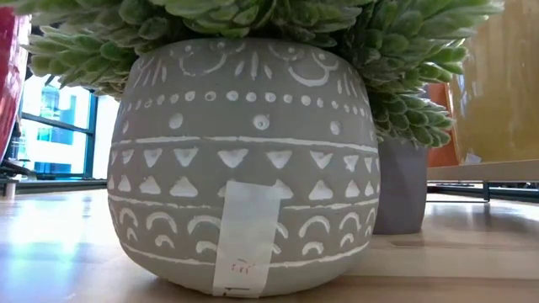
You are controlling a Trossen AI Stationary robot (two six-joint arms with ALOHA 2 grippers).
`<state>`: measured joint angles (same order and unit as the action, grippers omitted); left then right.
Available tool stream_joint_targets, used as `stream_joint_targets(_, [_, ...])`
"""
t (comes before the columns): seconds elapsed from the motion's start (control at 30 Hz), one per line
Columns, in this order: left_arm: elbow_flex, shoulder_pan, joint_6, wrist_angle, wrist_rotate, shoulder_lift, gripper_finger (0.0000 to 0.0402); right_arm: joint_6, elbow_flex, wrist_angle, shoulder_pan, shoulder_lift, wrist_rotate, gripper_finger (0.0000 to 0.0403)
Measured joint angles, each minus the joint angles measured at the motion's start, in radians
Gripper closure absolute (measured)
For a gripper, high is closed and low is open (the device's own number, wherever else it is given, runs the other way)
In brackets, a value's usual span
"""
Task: Place coffee mugs
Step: Move the blue mug to the upper middle of the table, then put the red mug on the shelf
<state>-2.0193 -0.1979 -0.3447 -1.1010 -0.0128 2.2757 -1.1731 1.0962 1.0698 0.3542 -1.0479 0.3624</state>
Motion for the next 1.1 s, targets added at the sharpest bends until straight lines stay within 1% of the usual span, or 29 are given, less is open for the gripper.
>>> stream_joint_targets(0.17, [0.0, 0.0, 0.002, 0.003, -0.016, 0.0, 0.0257, 0.001, 0.0, 0.0, 0.0, 0.0, 0.0, 0.0308])
stream_joint_targets(0.3, [0.0, 0.0, 0.021, -0.003, -0.025, 0.0, 0.0238, 0.002, 0.0, 0.0, 0.0, 0.0, 0.0, 0.0309])
stream_joint_targets(0.43, [0.0, -0.001, 0.019, -0.001, -0.03, -0.005, 0.023, 0.003, 0.0, 0.0, 0.0, 0.0, 0.0, 0.0308])
stream_joint_targets(0.67, [-0.004, -0.001, 0.019, -0.015, -0.057, -0.019, 0.0229, 0.003, 0.0, 0.0, 0.0, 0.0, 0.0, 0.0308])
stream_joint_targets(0.77, [-0.049, -0.001, 0.019, -0.053, -0.063, -0.029, 0.0229, 0.003, 0.0, 0.001, 0.0, 0.0, 0.001, 0.0308])
stream_joint_targets(1.1, [-0.271, 0.0, 0.009, -0.158, -0.071, -0.031, 0.0229, 0.003, 0.0, 0.001, 0.0, 0.0, 0.001, 0.0309])
